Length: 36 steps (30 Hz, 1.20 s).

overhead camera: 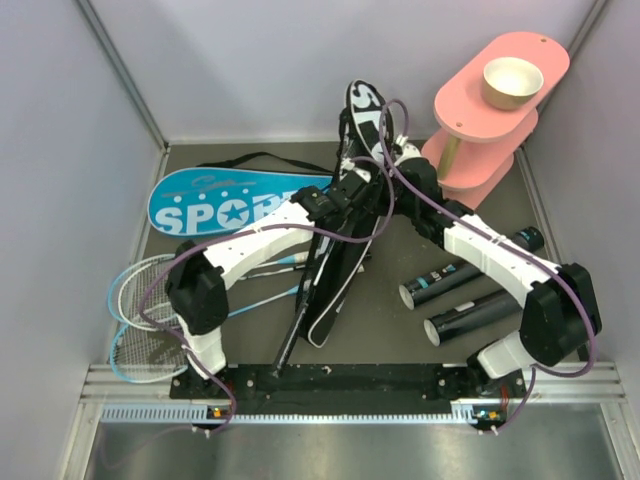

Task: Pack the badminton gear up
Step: Place the racket in the racket bag.

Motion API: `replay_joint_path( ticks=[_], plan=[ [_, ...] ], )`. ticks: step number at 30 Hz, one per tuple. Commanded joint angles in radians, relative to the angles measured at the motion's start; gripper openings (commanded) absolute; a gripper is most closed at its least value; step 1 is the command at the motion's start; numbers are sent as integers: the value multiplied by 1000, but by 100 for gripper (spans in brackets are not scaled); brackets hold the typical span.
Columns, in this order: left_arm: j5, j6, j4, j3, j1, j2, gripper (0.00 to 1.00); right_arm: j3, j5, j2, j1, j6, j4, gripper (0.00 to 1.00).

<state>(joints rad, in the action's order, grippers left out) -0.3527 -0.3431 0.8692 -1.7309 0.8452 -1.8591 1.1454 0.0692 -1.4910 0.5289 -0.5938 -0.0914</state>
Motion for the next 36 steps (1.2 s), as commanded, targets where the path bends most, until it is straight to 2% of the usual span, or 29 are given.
replay_joint_path(
  ticks=[1, 4, 8, 12, 16, 18, 19, 20, 22, 23, 25, 28, 32, 36],
  plan=[
    [-17, -169, -258, 154, -6, 162, 0, -19, 40, 113, 19, -95, 13, 0],
    [-9, -188, -300, 166, -6, 160, 0, -64, 41, 133, 17, -158, 5, 0],
    [-3, -243, -257, 65, -11, 98, 0, -198, 69, 152, 19, -236, 84, 0],
    [75, -237, -251, -88, -12, -15, 0, -260, 83, 149, 22, -238, 137, 0],
    [195, -189, -217, -151, -14, -64, 0, -274, 66, 166, 8, -204, 121, 0],
    [224, -172, -213, -113, -14, -39, 0, -286, 78, 170, -6, -202, 128, 0],
    [227, -169, -213, -86, -14, -19, 5, -289, 80, 175, -13, -201, 130, 0],
    [245, -153, -251, -8, -14, 7, 17, -294, 78, 176, -17, -199, 133, 0],
    [273, -145, -274, 68, -12, 87, 26, -297, 78, 181, -23, -193, 134, 0],
    [290, -137, -292, 129, -14, 112, 34, -297, 80, 184, -27, -192, 134, 0],
    [381, -125, -299, 175, -14, 165, 40, -293, 84, 186, -30, -190, 139, 0],
    [480, -129, -289, 246, -12, 202, 42, -282, 84, 190, -33, -182, 139, 0],
    [488, -145, -323, 370, -5, 273, 42, -274, 84, 193, -33, -173, 133, 0],
    [572, -146, -338, 401, 3, 270, 42, -282, 90, 192, -33, -175, 133, 0]
  ],
)
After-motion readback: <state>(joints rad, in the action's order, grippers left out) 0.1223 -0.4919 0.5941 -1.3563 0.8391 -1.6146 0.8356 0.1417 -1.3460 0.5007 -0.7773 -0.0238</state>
